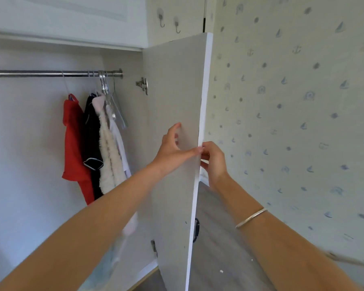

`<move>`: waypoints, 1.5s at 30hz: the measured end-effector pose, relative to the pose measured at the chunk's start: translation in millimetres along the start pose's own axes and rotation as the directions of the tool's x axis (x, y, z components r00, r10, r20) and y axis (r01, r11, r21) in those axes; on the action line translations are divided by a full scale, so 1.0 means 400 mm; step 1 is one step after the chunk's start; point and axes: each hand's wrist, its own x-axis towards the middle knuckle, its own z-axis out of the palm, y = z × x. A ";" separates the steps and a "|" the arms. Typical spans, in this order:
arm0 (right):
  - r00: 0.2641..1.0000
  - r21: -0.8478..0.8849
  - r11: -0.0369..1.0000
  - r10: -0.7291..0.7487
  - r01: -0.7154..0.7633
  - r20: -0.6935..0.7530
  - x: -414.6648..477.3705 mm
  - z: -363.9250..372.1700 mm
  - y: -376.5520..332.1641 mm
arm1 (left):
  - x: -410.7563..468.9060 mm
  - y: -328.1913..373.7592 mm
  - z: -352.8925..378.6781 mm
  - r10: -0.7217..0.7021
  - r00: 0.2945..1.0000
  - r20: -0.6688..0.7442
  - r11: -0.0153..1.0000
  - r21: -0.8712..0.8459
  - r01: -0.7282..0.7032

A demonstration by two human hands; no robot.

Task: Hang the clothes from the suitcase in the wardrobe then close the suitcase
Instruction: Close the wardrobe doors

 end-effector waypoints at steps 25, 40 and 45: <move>0.565 -0.553 0.149 -0.051 0.820 0.824 -0.047 0.547 0.214 | -0.224 -0.141 -0.573 -0.165 0.824 -0.542 0.986 -0.121 0.118; 0.384 -0.386 -0.051 -0.050 0.921 0.922 0.154 0.722 0.285 | -0.092 -0.162 -0.643 -0.298 0.719 -0.628 0.937 -0.047 0.347; 0.367 -0.370 -0.133 -0.046 0.920 0.929 0.198 0.754 0.298 | -0.046 -0.160 -0.651 -0.374 0.711 -0.595 0.879 0.016 0.476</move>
